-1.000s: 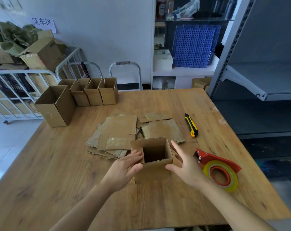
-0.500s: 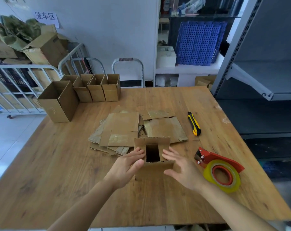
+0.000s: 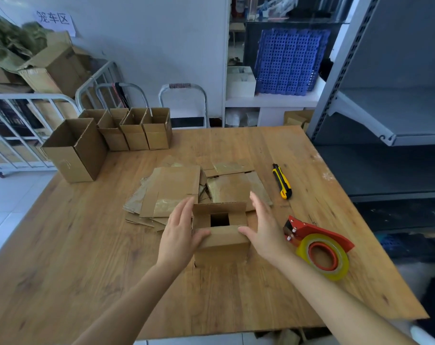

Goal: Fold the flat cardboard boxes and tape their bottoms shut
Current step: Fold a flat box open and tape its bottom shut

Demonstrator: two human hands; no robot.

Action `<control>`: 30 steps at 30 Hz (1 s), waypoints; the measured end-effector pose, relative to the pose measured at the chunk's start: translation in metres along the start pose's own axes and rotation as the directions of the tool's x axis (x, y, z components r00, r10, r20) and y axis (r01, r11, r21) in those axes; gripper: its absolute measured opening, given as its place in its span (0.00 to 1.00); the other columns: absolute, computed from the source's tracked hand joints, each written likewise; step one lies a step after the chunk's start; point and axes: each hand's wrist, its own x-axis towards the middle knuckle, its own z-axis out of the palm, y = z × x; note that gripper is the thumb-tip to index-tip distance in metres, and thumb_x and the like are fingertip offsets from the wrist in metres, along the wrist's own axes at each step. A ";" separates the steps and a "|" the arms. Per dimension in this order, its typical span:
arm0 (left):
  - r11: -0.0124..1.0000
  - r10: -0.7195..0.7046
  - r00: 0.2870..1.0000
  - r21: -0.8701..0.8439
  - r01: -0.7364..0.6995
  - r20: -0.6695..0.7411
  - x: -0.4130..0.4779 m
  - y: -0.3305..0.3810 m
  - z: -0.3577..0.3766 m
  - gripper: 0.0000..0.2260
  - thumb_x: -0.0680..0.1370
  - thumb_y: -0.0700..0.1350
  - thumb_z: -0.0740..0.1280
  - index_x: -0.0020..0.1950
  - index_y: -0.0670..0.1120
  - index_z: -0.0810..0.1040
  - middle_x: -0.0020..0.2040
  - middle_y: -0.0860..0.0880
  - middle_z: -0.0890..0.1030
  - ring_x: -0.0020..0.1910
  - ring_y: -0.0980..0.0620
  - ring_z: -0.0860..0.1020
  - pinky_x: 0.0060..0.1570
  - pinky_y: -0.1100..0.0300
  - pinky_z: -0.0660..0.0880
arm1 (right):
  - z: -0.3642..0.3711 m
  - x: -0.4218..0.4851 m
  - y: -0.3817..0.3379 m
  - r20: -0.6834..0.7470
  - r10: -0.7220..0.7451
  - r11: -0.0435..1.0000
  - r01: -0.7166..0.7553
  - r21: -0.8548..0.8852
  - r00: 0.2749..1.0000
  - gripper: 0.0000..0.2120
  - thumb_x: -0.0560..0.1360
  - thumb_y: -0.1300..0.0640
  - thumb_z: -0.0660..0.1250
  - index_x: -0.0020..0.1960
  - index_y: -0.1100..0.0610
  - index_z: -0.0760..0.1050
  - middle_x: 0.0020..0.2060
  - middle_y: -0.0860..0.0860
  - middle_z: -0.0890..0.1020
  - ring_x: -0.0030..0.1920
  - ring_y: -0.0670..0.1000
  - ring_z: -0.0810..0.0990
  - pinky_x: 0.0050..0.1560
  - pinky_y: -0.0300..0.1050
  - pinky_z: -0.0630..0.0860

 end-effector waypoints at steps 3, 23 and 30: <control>0.970 0.185 0.982 0.152 -0.188 0.033 0.004 -0.002 -0.002 0.36 0.71 0.48 0.75 0.75 0.43 0.63 0.73 0.46 0.68 0.73 0.49 0.63 0.70 0.54 0.61 | -0.002 0.000 -0.001 0.104 -0.110 0.982 0.124 -0.140 0.988 0.38 0.79 0.56 0.66 0.80 0.50 0.47 0.78 0.46 0.55 0.77 0.47 0.56 0.74 0.46 0.59; 0.781 0.194 0.853 0.450 -0.433 0.484 -0.016 -0.010 0.005 0.33 0.77 0.62 0.51 0.71 0.40 0.70 0.72 0.43 0.70 0.71 0.47 0.67 0.68 0.47 0.62 | 0.031 -0.020 0.023 0.138 -0.342 0.783 0.363 -0.505 0.929 0.33 0.71 0.49 0.74 0.69 0.65 0.71 0.69 0.59 0.73 0.71 0.58 0.70 0.68 0.50 0.65; 0.742 0.186 0.836 0.484 -0.465 0.517 -0.006 0.002 -0.002 0.39 0.78 0.62 0.27 0.76 0.40 0.55 0.76 0.43 0.57 0.76 0.49 0.53 0.73 0.51 0.48 | 0.029 -0.016 0.019 0.132 -0.322 0.774 0.341 -0.533 0.937 0.31 0.71 0.49 0.74 0.68 0.64 0.72 0.67 0.58 0.75 0.69 0.57 0.72 0.68 0.53 0.69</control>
